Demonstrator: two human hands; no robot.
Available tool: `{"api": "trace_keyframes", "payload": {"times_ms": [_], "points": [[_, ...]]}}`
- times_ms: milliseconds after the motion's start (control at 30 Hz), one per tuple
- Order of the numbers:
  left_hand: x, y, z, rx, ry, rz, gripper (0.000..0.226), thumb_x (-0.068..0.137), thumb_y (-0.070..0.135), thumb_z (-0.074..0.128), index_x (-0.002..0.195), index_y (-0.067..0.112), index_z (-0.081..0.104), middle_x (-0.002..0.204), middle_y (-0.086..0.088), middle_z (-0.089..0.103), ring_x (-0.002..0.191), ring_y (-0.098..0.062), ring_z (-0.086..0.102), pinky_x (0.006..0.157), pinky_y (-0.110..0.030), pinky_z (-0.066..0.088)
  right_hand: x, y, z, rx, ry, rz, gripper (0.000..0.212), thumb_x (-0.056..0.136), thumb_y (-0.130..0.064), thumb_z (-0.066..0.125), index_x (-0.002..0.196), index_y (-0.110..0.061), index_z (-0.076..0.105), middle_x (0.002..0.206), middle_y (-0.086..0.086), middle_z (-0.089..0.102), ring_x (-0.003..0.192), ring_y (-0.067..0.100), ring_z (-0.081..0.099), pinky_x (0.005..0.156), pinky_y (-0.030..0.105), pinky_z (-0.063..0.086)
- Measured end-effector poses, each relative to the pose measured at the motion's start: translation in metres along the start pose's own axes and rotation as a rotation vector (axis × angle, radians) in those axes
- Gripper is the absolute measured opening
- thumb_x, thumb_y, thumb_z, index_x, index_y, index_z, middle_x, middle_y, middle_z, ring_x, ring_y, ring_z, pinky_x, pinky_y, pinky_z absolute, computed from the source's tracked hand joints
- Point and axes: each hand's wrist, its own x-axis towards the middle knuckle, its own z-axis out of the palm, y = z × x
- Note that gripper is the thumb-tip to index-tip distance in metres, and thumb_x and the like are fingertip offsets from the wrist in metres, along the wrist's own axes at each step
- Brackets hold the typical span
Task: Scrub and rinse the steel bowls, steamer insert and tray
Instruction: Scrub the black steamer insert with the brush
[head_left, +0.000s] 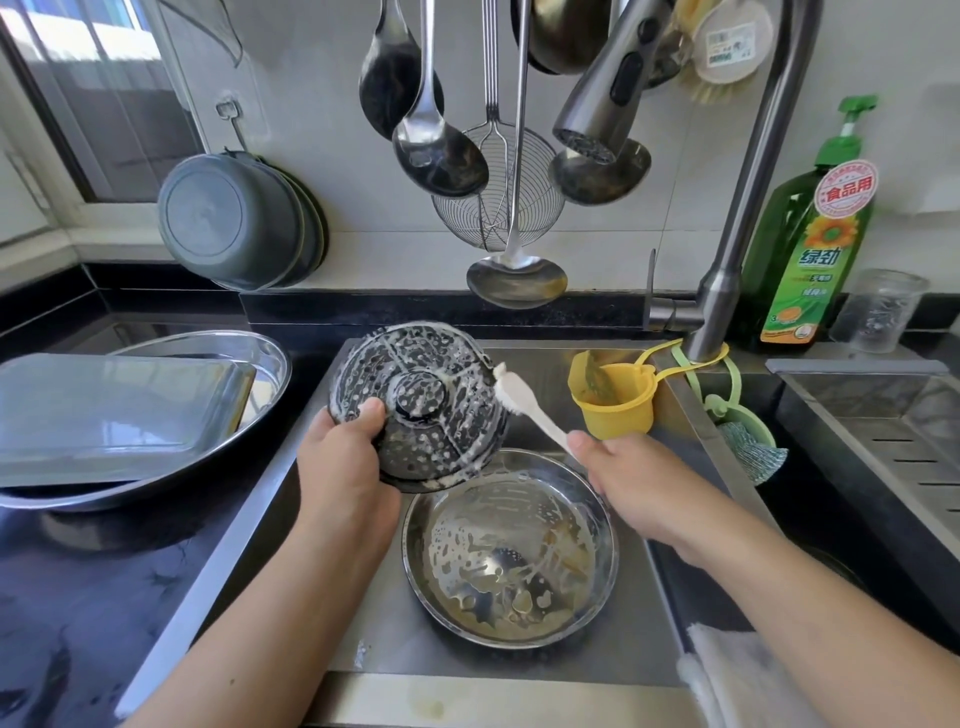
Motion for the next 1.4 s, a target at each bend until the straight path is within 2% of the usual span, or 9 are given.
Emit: {"api": "trace_keyframes", "payload": {"times_ms": [167,300,533,700,833,933,1100,1300,1400], "points": [[-0.008,-0.004,0.005,0.111,-0.117,0.040,0.026,0.103,-0.004,0.050,0.125,0.005,0.063,0.114,-0.015,0.077,0.105,-0.032,0.075,0.090,-0.050,0.061,0.005,0.004,-0.004,0.103,0.026,0.039,0.054,0.104,-0.054,0.037,0.068,-0.016,0.047,0.037,-0.012,0.031,0.044,0.014,0.031,0.048,0.027,0.024],[-0.008,-0.003,0.004,0.132,-0.119,0.090,0.026,0.104,-0.003,0.049,0.121,0.009,0.065,0.114,-0.013,0.077,0.107,-0.031,0.075,0.092,-0.049,0.059,0.004,0.005,-0.003,0.070,-0.025,0.038,0.053,0.105,-0.054,0.037,0.068,-0.016,0.045,0.031,-0.012,0.027,0.029,0.007,0.025,0.041,0.023,0.021],[-0.006,-0.003,0.003,0.169,-0.144,0.086,0.027,0.104,-0.002,0.050,0.125,0.007,0.063,0.116,-0.013,0.076,0.110,-0.031,0.073,0.101,-0.055,0.055,0.001,0.003,-0.005,-0.024,0.012,0.015,0.055,0.106,-0.052,0.038,0.066,-0.014,0.046,0.041,-0.008,0.035,0.047,0.015,0.034,0.048,0.028,0.025],[-0.008,-0.004,0.003,0.128,-0.093,0.069,0.024,0.104,-0.003,0.050,0.120,0.008,0.064,0.110,-0.013,0.078,0.104,-0.031,0.075,0.085,-0.045,0.063,0.000,0.003,-0.003,-0.019,-0.025,0.035,0.054,0.106,-0.052,0.037,0.067,-0.015,0.046,0.035,-0.009,0.033,0.045,0.014,0.032,0.047,0.027,0.023],[-0.003,-0.001,0.001,0.113,-0.080,0.052,0.025,0.104,-0.003,0.050,0.123,0.007,0.063,0.114,-0.015,0.076,0.106,-0.032,0.074,0.095,-0.052,0.059,-0.001,0.002,-0.002,-0.065,-0.032,0.017,0.055,0.106,-0.052,0.037,0.066,-0.015,0.047,0.046,-0.006,0.036,0.047,0.015,0.034,0.048,0.028,0.025],[-0.008,-0.007,0.005,0.180,-0.155,0.019,0.026,0.103,-0.003,0.051,0.123,0.008,0.064,0.113,-0.014,0.077,0.108,-0.033,0.074,0.096,-0.052,0.058,0.003,0.003,-0.007,-0.023,0.052,0.004,0.056,0.105,-0.052,0.038,0.064,-0.015,0.047,0.038,-0.009,0.035,0.047,0.016,0.036,0.049,0.029,0.025],[-0.002,-0.001,0.000,0.090,-0.049,0.057,0.023,0.105,-0.002,0.049,0.117,0.011,0.063,0.116,-0.016,0.075,0.104,-0.031,0.075,0.089,-0.048,0.061,-0.003,0.004,-0.001,-0.065,-0.117,0.043,0.051,0.106,-0.051,0.038,0.069,-0.016,0.048,0.034,-0.010,0.034,0.034,0.008,0.032,0.041,0.023,0.024],[-0.012,-0.015,0.005,0.177,-0.154,-0.037,0.026,0.104,-0.002,0.050,0.124,0.008,0.063,0.112,-0.013,0.077,0.104,-0.029,0.076,0.087,-0.046,0.061,0.003,-0.002,0.002,-0.060,-0.018,-0.033,0.054,0.105,-0.055,0.036,0.071,-0.014,0.049,0.056,0.000,0.039,0.054,0.019,0.037,0.056,0.033,0.025],[-0.004,-0.011,0.001,0.090,-0.083,-0.010,0.025,0.104,-0.002,0.049,0.124,0.009,0.062,0.116,-0.015,0.076,0.101,-0.029,0.076,0.082,-0.045,0.063,-0.003,0.000,0.009,-0.105,-0.146,-0.006,0.053,0.103,-0.057,0.040,0.070,-0.017,0.050,0.052,-0.005,0.039,0.048,0.015,0.035,0.051,0.030,0.026]]}}
